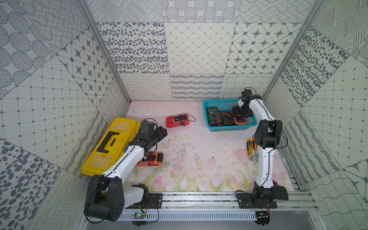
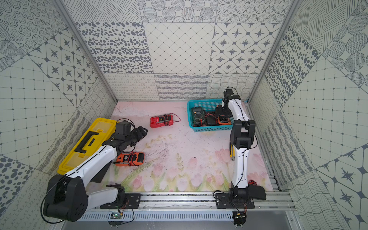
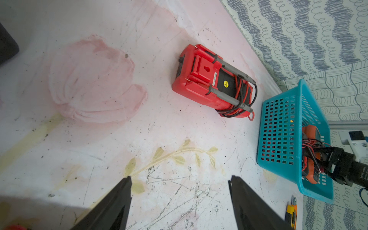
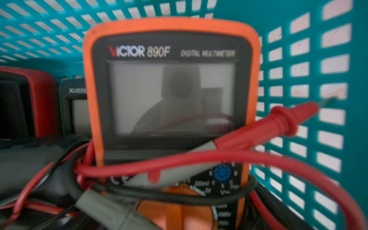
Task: Put the multimeter into the basket
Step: Place the multimeter in the basket, then adjust the multimeter at the center of the board.
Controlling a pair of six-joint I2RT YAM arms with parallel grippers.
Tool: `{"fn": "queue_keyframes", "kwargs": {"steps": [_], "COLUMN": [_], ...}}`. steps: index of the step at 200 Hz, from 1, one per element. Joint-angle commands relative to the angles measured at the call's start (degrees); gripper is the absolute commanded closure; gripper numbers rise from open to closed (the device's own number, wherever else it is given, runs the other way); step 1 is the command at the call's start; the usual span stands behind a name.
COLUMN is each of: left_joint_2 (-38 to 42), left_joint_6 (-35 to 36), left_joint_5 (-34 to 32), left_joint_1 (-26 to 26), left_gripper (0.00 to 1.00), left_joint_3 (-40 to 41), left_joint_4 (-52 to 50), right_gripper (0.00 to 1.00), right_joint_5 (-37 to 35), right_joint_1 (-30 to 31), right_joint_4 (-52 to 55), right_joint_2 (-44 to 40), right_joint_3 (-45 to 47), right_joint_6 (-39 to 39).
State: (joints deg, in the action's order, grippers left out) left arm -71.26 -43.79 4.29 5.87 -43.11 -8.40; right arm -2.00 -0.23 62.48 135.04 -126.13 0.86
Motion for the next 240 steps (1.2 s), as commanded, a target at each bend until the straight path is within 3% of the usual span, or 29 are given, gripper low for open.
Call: {"fn": "queue_keyframes", "kwargs": {"steps": [1, 68, 118, 150, 187, 211, 240], "left_joint_2": [0.1, 1.7, 4.9, 10.3, 18.5, 21.0, 18.7], "left_joint_6": [0.3, 1.0, -0.1, -2.3, -6.7, -8.9, -10.7], "left_joint_5": [0.8, -0.6, -6.0, -14.8, -19.6, -18.2, -15.1], "left_joint_1": [-0.2, -0.3, -0.3, -1.8, -6.6, -10.0, -12.3], "left_gripper": [0.18, 0.18, 0.18, 0.18, 0.21, 0.21, 0.21], "left_joint_3": [-0.3, -0.7, -0.6, 0.1, 4.7, 7.3, 9.5], "left_joint_4": [0.6, -1.9, -11.2, -25.3, -33.5, -33.9, -32.0], "right_gripper": [0.02, 0.02, 0.02, 0.01, 0.01, 0.01, 0.01], "right_joint_5": [-1.0, -2.0, -0.9, 1.6, 0.7, 0.3, 4.1], "right_joint_1": [0.1, 0.2, 2.9, 8.6, 17.8, 23.2, 29.6], "right_joint_4": [2.0, 1.8, -3.4, -11.6, -17.3, -18.3, -19.5], "right_joint_2": [-2.1, -11.1, -21.8, -31.5, -36.2, -35.6, -33.3], "right_joint_3": [-1.7, -1.0, 9.4, 21.2, 29.0, 29.4, 28.2], "right_joint_6": [1.0, 2.5, 3.1, 3.9, 3.3, 3.0, 3.3]}}
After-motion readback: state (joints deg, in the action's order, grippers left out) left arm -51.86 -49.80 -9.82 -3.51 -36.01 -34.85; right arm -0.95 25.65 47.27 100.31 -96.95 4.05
